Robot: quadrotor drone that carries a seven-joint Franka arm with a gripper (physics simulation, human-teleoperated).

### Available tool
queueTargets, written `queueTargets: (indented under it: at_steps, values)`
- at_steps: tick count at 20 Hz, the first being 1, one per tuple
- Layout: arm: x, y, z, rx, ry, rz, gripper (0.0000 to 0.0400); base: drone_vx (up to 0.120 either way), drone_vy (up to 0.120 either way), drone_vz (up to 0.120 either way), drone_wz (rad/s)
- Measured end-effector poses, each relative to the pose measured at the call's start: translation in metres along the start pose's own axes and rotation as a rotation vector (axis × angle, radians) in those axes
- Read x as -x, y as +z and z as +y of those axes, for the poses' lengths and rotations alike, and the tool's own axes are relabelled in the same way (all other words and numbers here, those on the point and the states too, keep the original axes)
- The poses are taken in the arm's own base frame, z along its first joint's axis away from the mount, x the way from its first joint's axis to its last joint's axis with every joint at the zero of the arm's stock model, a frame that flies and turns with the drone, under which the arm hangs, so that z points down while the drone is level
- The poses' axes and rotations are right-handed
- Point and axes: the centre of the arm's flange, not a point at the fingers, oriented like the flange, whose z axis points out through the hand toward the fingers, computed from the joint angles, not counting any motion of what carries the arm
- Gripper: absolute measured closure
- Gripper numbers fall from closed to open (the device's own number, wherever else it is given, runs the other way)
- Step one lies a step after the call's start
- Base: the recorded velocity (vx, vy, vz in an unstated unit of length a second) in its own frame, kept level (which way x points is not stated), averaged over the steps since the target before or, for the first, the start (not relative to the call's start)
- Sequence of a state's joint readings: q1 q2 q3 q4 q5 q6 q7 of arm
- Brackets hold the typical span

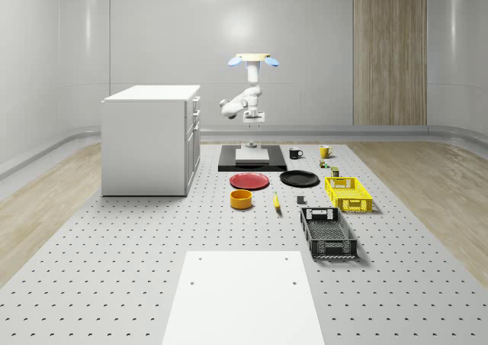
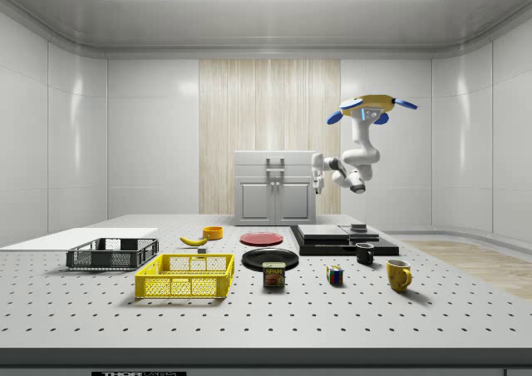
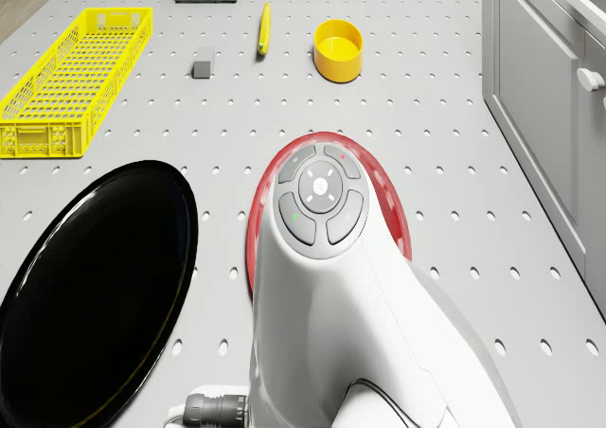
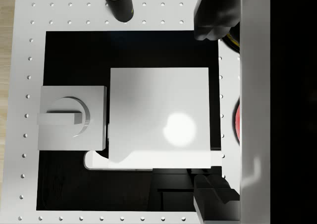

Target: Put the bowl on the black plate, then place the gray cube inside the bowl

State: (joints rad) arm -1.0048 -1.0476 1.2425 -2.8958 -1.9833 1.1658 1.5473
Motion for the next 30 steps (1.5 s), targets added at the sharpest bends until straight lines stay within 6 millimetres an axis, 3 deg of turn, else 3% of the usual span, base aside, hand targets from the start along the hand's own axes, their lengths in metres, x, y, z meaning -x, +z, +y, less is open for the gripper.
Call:
queueTargets:
  at_steps: [5, 11, 16, 30]
  values:
    - [0.0016, -0.0001, -0.0016, 0.016, 0.000, 0.017, 0.0000, 0.120, 0.000, -0.120, 0.000]
    - [0.0023, -0.0001, -0.0023, 0.022, -0.001, 0.024, 0.0000, 0.120, -0.100, -0.113, 0.000]
    - [0.0025, -0.0001, -0.0025, 0.025, -0.001, 0.027, 0.0000, 0.120, 0.000, 0.000, 0.000]
    - [0.0026, -0.0001, -0.0026, 0.026, 0.000, 0.028, 0.0000, 0.120, 0.000, -0.089, 0.000]
